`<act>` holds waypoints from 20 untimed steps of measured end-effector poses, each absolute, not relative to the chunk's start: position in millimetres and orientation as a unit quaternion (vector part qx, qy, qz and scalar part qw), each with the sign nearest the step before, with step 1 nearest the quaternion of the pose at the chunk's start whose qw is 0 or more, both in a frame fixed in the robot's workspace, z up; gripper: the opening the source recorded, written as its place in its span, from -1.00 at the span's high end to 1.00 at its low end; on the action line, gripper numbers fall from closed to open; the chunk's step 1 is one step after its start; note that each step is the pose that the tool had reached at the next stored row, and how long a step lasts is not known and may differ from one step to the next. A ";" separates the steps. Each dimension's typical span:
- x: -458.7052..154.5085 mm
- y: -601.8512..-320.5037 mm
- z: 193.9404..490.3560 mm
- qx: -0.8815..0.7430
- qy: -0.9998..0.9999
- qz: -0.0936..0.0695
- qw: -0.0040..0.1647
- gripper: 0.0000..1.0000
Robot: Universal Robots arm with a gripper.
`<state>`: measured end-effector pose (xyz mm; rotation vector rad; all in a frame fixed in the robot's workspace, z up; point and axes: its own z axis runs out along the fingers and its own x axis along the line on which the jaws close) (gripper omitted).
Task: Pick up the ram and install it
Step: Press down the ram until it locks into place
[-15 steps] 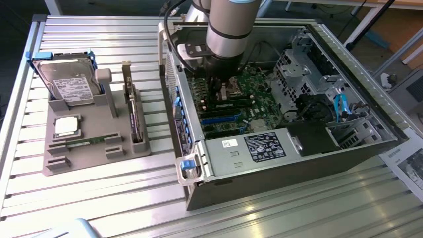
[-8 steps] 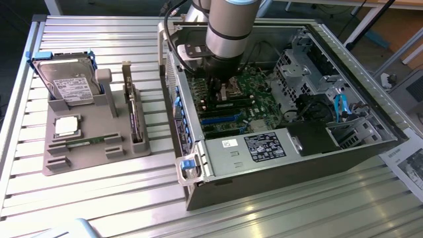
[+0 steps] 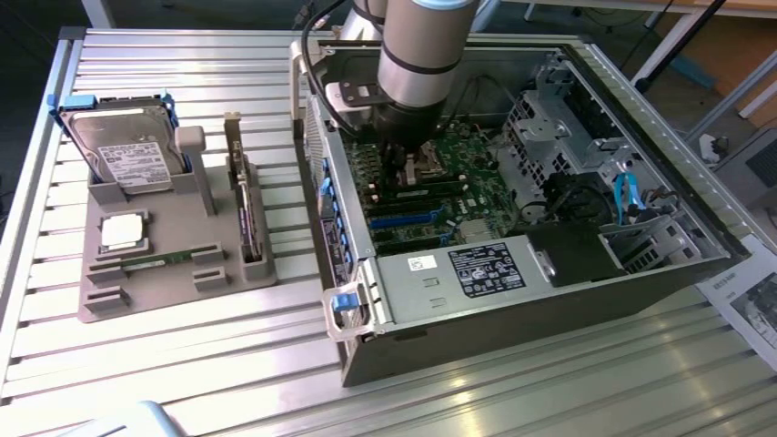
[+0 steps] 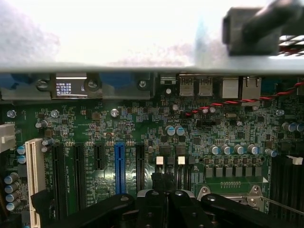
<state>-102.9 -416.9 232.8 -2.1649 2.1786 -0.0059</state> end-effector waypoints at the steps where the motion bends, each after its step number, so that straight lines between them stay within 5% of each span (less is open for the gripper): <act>1: -102.9 -416.9 232.3 -0.704 0.709 -0.002 0.035 0.80; 20: -102.9 -416.7 230.0 -0.704 0.709 -0.002 0.036 0.80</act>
